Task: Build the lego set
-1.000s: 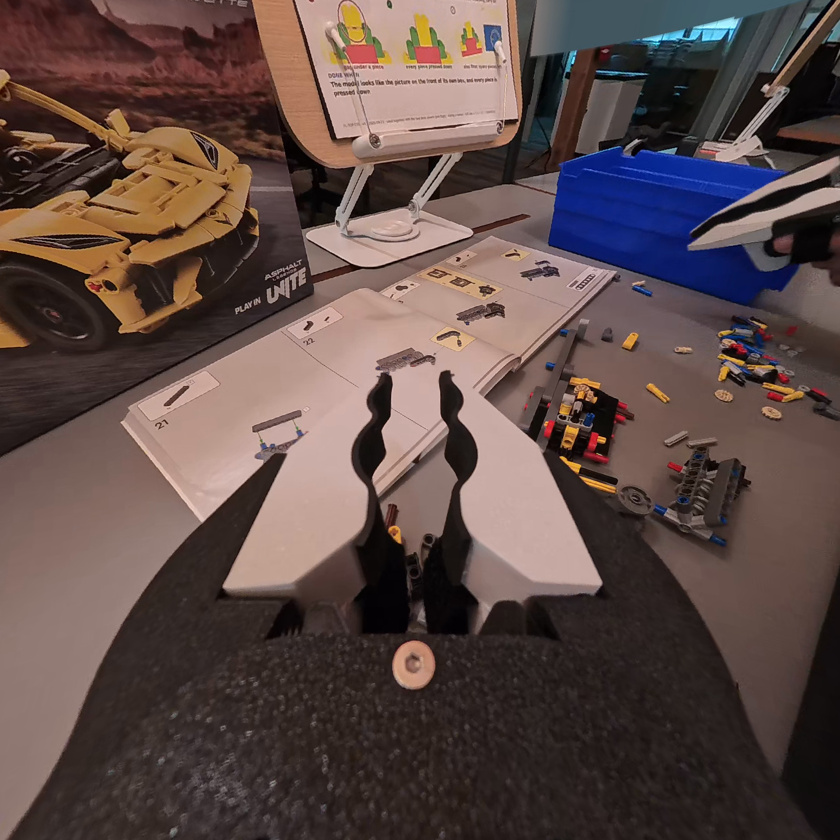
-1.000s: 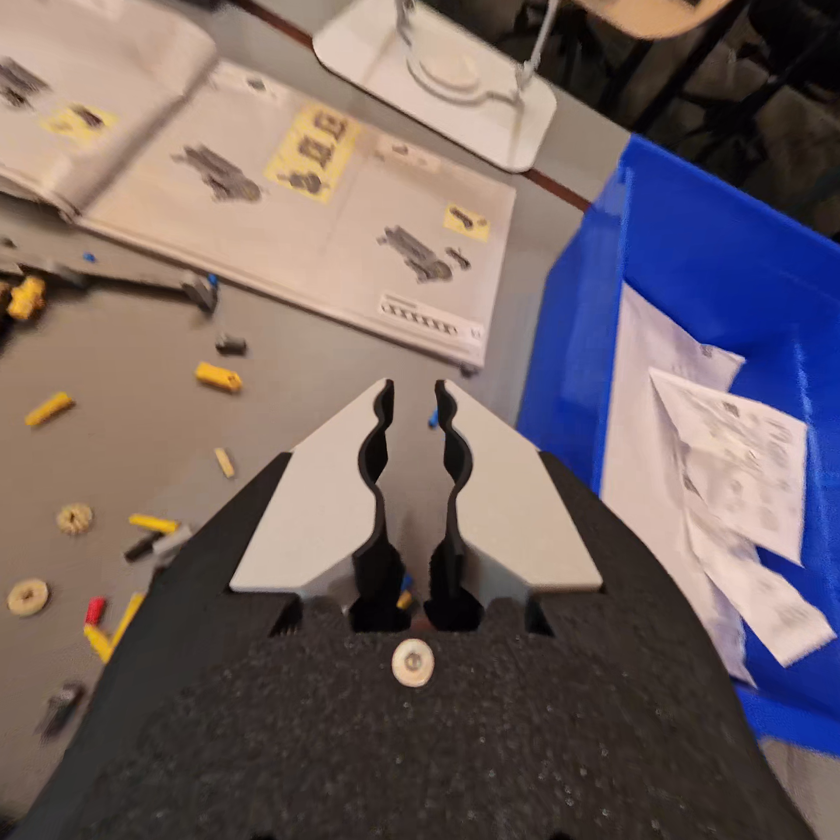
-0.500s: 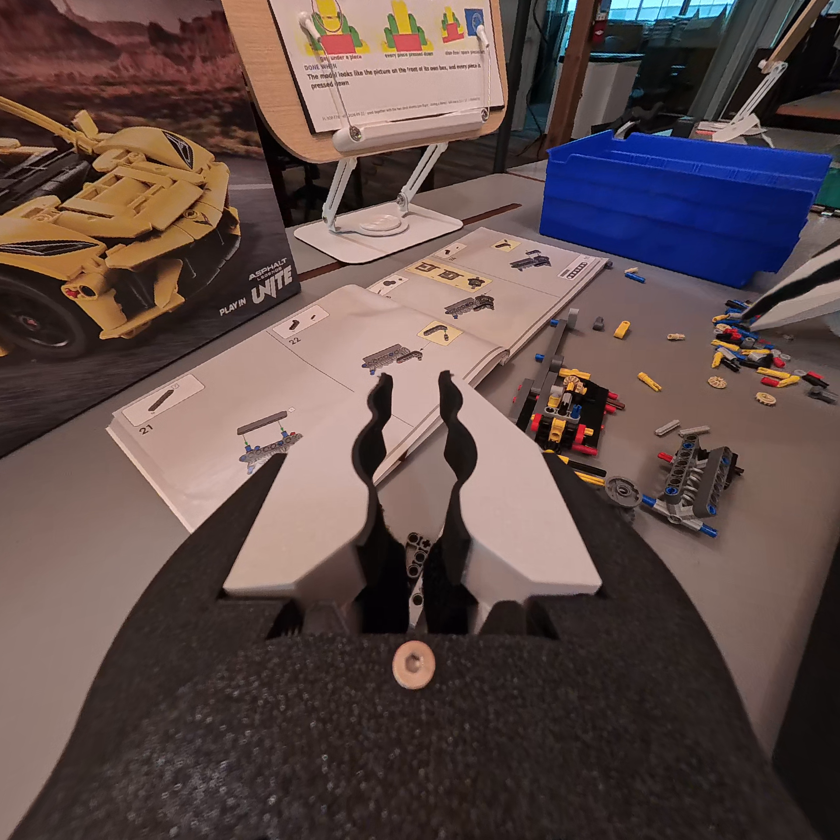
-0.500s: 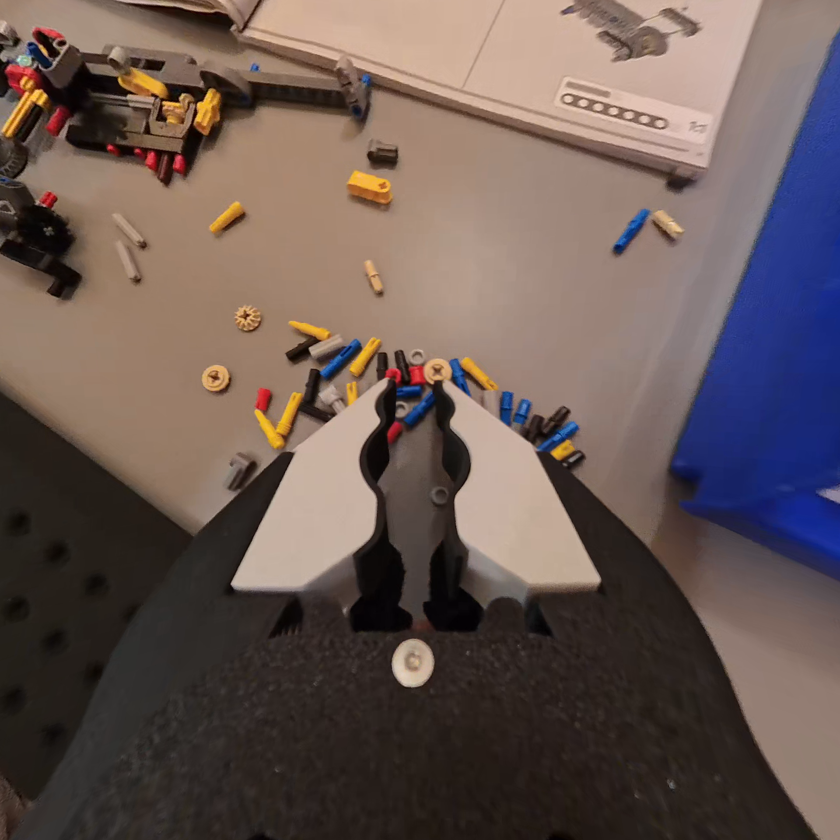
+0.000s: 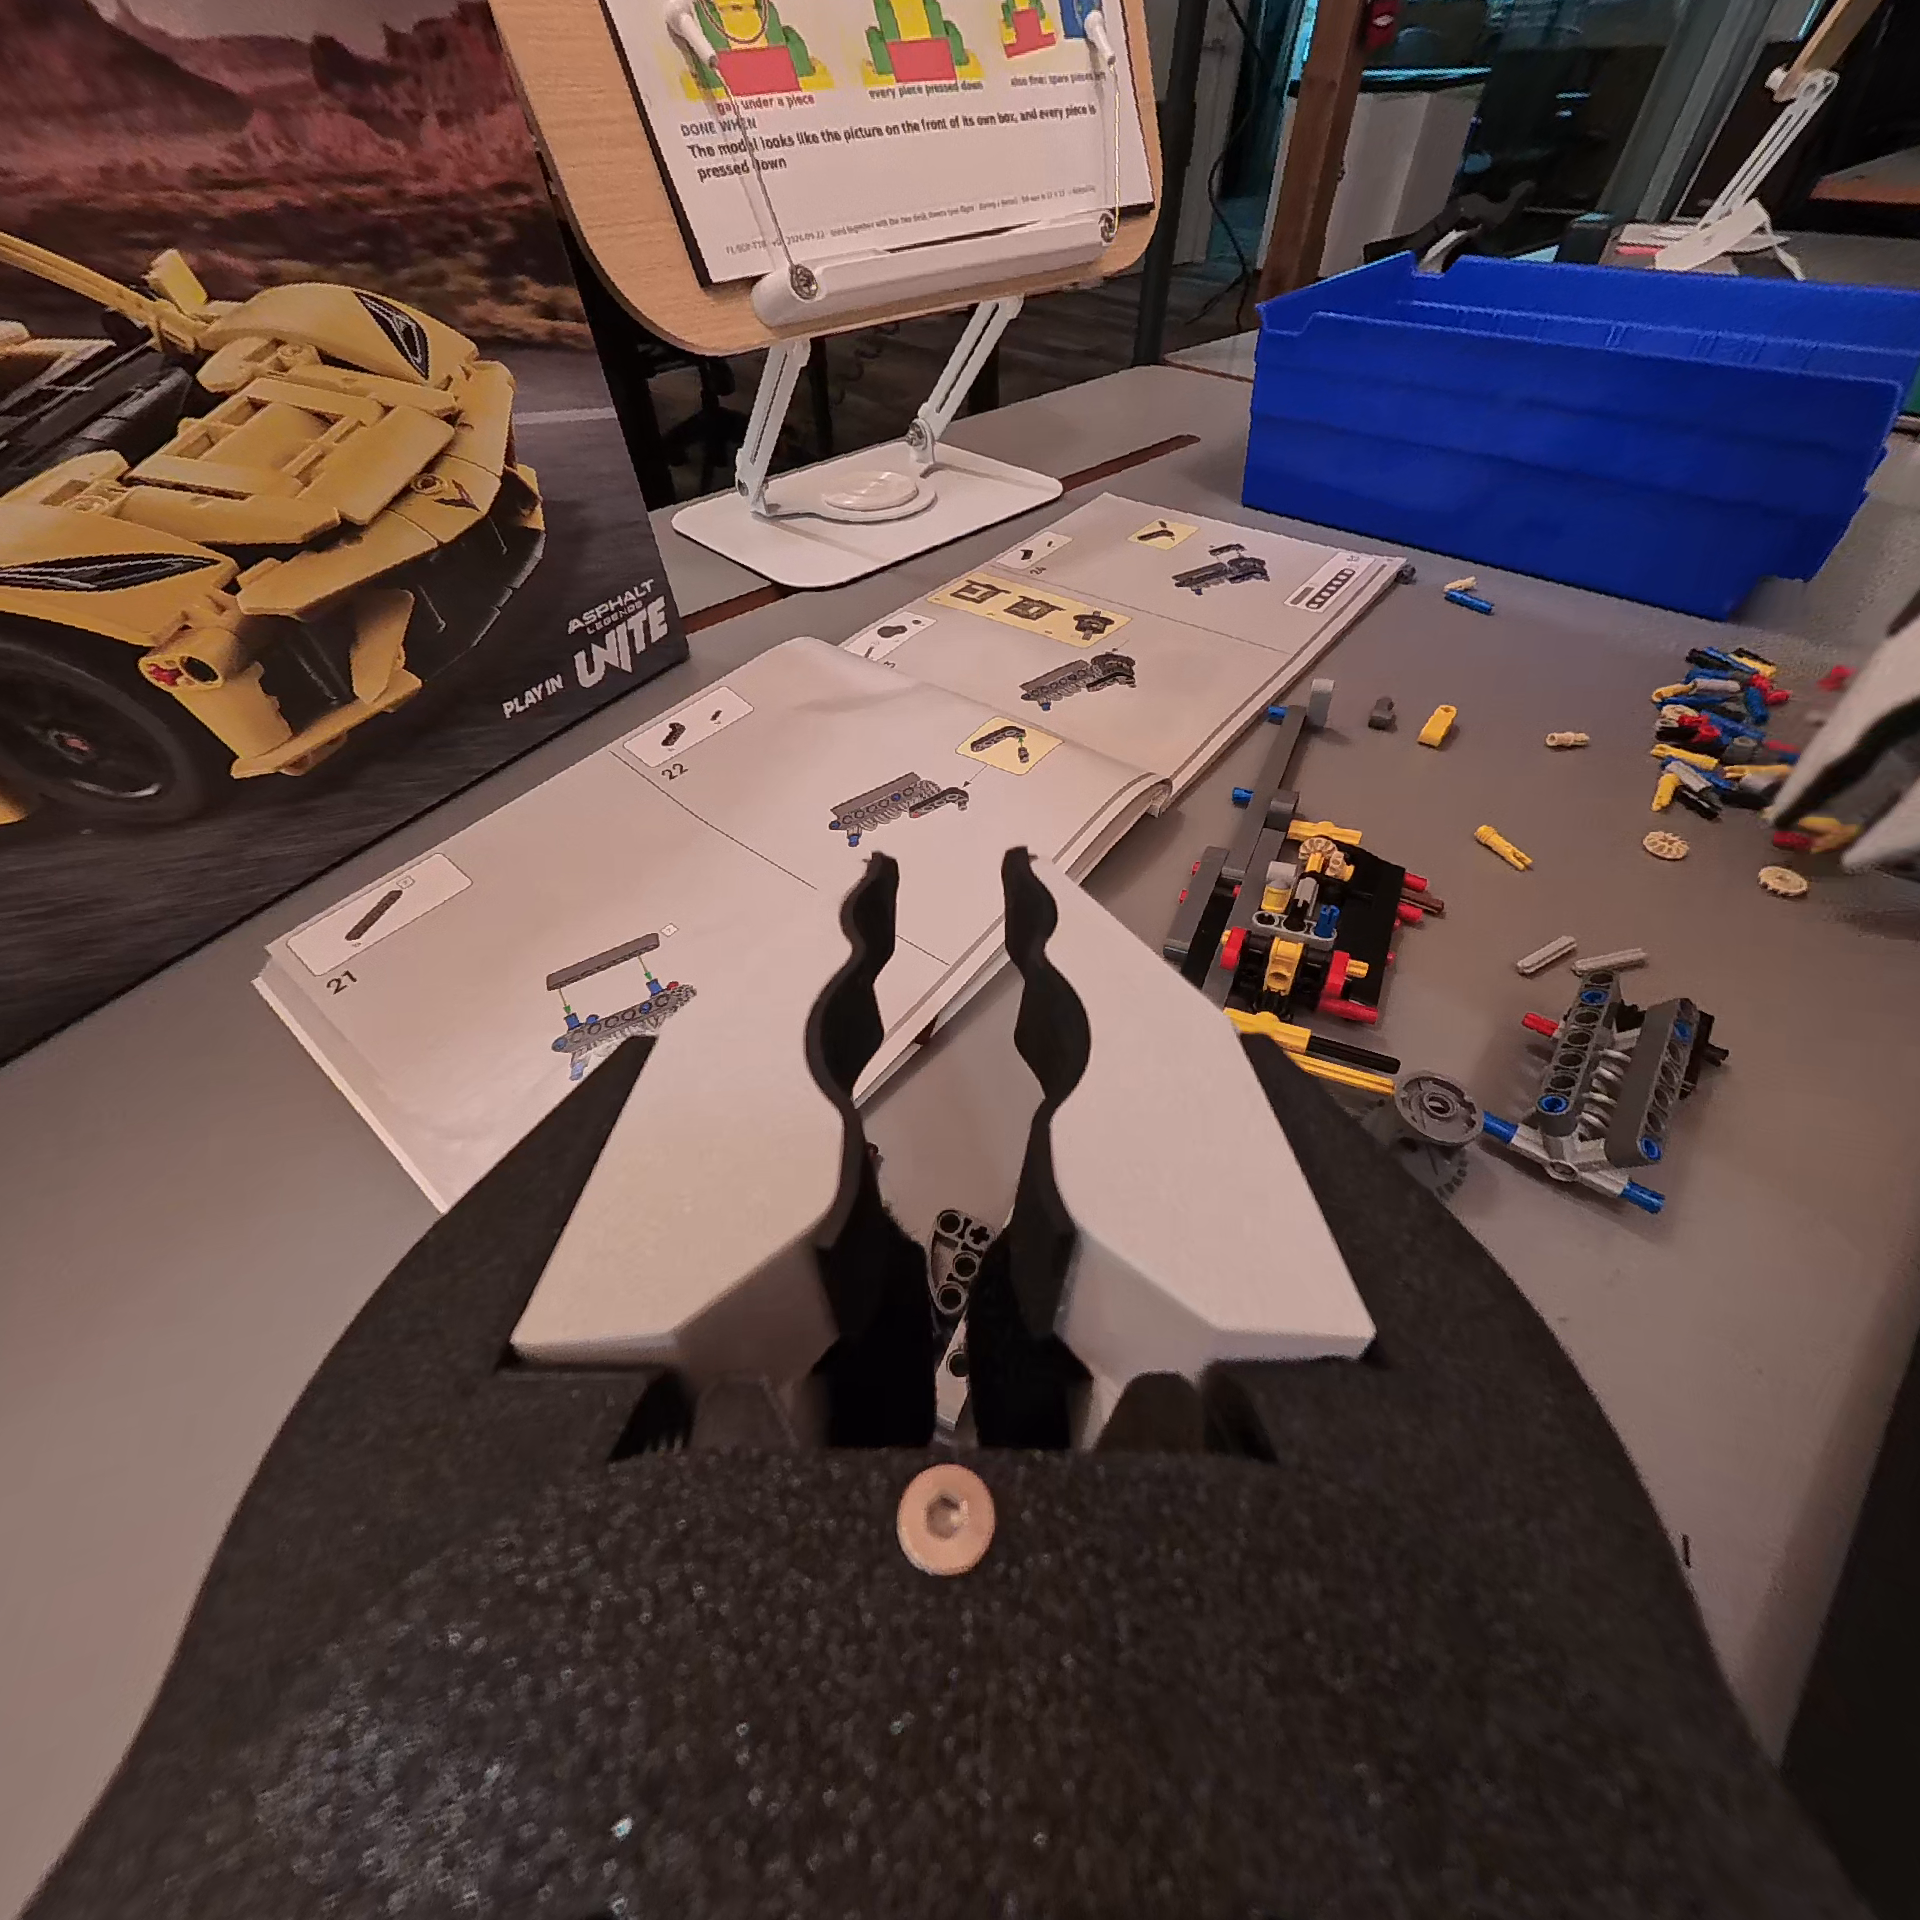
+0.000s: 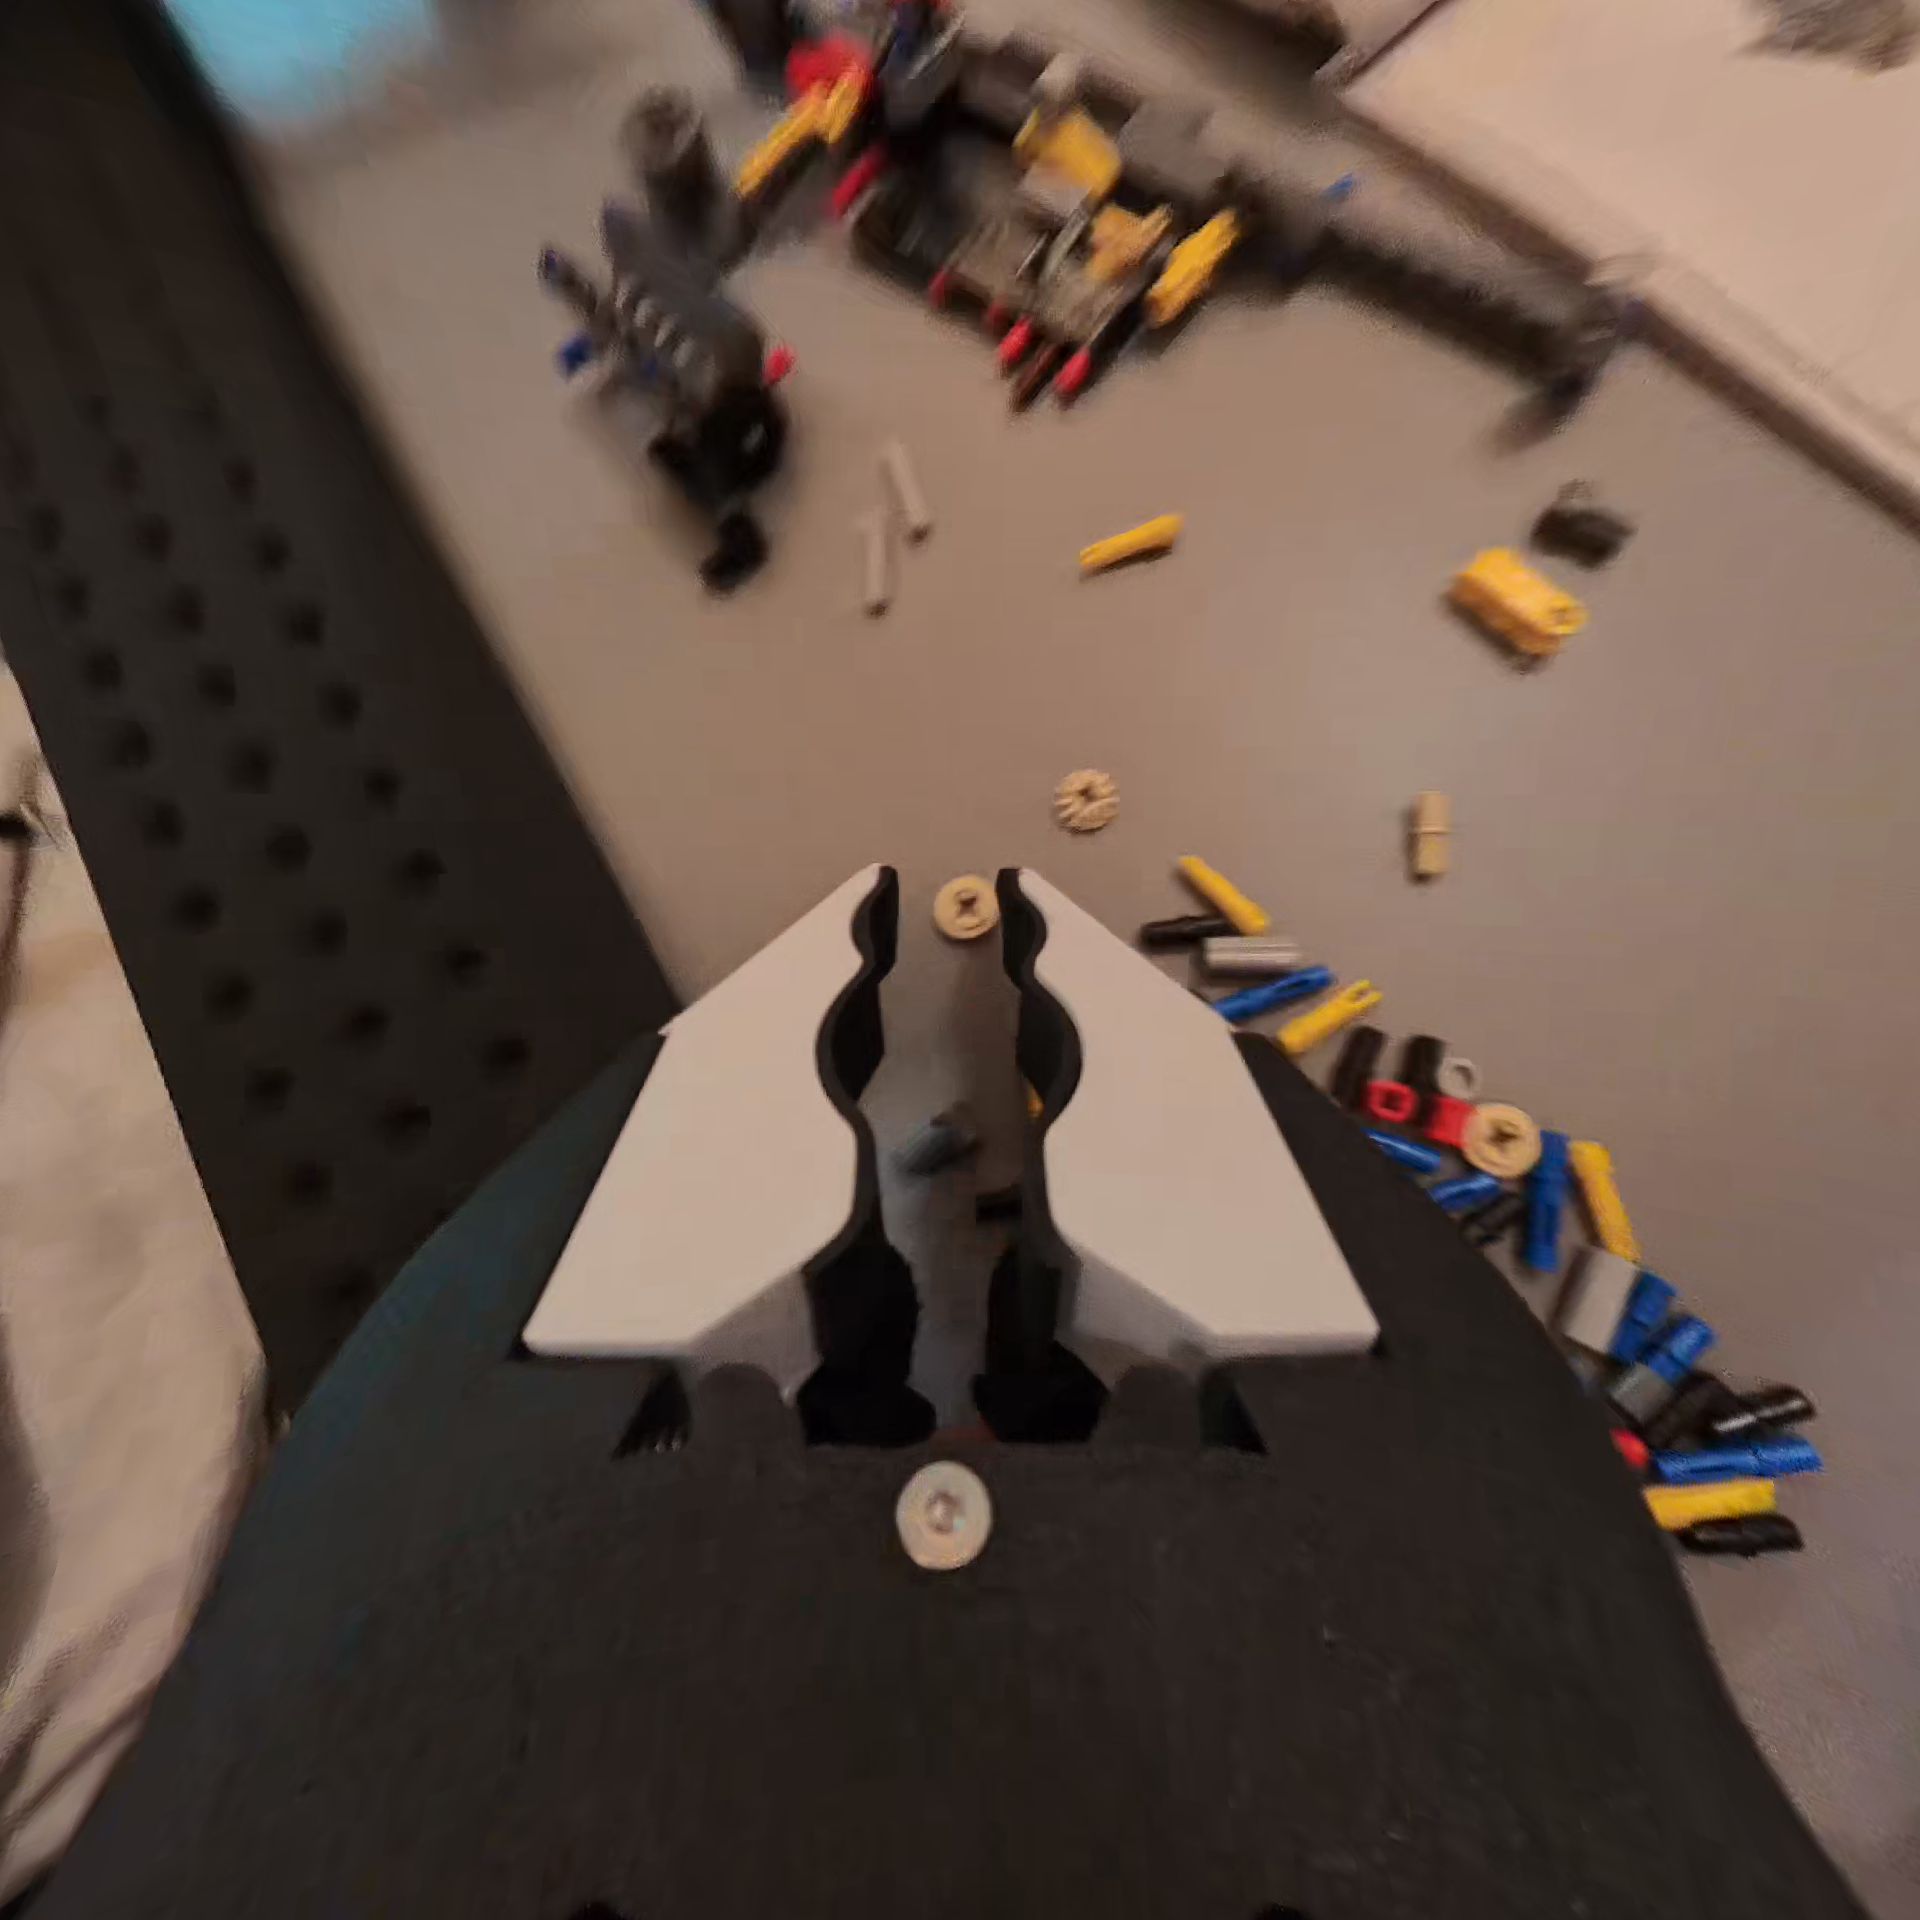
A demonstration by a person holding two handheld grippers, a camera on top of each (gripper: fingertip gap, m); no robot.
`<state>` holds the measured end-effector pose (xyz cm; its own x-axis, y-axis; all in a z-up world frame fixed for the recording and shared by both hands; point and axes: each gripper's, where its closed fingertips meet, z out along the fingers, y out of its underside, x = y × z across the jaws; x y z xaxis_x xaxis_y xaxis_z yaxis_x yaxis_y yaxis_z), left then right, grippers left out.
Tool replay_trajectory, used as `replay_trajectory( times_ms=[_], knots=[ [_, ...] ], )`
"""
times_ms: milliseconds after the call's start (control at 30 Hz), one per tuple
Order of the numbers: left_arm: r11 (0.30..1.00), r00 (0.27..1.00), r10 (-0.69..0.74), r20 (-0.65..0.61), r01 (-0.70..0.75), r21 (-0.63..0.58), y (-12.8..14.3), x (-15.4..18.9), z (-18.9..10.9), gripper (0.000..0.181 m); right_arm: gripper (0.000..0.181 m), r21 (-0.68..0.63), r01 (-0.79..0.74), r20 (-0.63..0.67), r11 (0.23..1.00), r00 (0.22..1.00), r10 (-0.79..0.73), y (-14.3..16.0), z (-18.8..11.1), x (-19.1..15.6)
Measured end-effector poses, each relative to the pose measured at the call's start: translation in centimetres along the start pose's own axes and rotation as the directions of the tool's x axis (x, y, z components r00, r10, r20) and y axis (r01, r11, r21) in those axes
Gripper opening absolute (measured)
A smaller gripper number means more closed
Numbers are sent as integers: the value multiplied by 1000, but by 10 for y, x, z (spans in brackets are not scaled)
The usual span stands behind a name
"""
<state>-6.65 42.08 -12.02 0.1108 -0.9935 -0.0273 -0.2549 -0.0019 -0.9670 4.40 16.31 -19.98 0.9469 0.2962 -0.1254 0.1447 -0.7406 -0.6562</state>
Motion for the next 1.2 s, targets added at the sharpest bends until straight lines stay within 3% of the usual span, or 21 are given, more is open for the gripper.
replay_trajectory(
  times_ms=[67,267,333,467,633,1000,1200],
  knots=[
    [1000,1000,9,3,-9,-4,1,1,0,19,19,-60,48,-29,997,998,-50,7,6,-3],
    [1000,1000,12,1,-12,-2,0,1,0,19,9,-53,77,-71,996,994,-80,6,8,-1],
    [1000,1000,12,0,-12,0,0,2,0,19,18,-60,73,-74,996,994,-77,5,8,-1],
    [1000,1000,11,-1,-11,0,0,2,0,19,17,-79,74,-107,994,991,-83,9,7,6],
    [1000,1000,9,-2,-9,0,0,2,0,19,6,-62,72,-66,996,995,-76,7,12,2],
    [1000,1000,8,-2,-8,1,0,2,-1,19,4,14,167,40,986,985,-167,-37,55,-28],
    [1000,1000,9,-9,-9,0,0,3,0,20,14,31,125,-29,992,992,-124,-32,36,-11]
  ],
)
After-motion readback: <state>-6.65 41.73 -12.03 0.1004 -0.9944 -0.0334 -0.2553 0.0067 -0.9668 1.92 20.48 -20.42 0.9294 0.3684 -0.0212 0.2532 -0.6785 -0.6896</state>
